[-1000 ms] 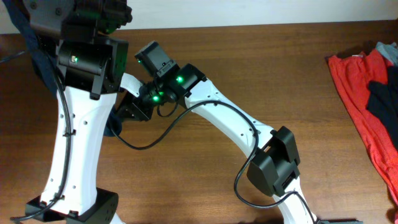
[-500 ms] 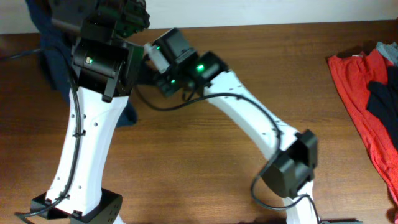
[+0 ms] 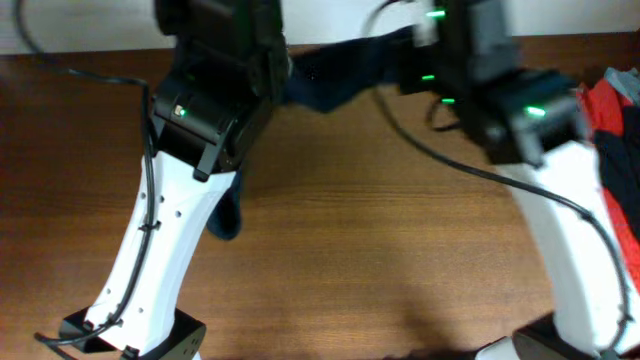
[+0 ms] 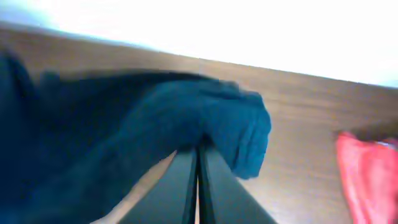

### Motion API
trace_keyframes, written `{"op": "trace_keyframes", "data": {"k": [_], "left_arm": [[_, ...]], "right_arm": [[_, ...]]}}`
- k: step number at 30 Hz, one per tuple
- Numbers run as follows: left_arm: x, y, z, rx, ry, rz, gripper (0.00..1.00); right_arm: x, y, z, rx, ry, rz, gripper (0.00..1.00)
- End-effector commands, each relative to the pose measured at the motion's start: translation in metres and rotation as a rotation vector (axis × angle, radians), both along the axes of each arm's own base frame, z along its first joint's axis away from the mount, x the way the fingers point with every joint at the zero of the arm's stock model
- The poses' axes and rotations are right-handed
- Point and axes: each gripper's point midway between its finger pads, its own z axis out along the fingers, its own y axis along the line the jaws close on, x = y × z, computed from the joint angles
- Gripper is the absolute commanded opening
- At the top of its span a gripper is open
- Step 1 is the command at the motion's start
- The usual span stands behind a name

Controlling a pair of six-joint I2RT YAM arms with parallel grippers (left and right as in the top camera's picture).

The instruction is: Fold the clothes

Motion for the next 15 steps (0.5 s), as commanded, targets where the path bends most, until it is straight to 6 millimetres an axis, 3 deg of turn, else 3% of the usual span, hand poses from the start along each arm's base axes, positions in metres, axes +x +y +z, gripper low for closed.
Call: {"op": "trace_keyframes", "data": {"k": [1,4,6,9,12,15], "left_arm": [[0.006,-0.054,-0.023,-0.236,0.056,-0.342,0.00],[-0.003,-0.072,-0.053,-0.236,0.204,-0.451,0.00],[-0.013,-0.073,-0.070,-0.219,0.297,-0.475,0.00],[-0.034,-0.068,-0.081,-0.210,0.385,-0.503,0.00],[-0.062,-0.064,-0.075,-0.225,0.422,-0.560,0.00],[-0.092,-0.046,-0.049,-0.239,0.376,-0.574,0.00]], "right_arm": [[-0.016,-0.038,0.020,0.018,-0.036,-0.100,0.04],[-0.028,-0.064,0.028,0.045,-0.041,-0.169,0.04],[-0.038,-0.080,0.037,0.050,-0.059,-0.202,0.04],[-0.054,-0.096,0.053,0.063,-0.102,-0.235,0.04],[-0.073,-0.105,0.073,0.081,-0.161,-0.249,0.04],[-0.094,-0.110,0.091,0.098,-0.216,-0.249,0.04]]}}
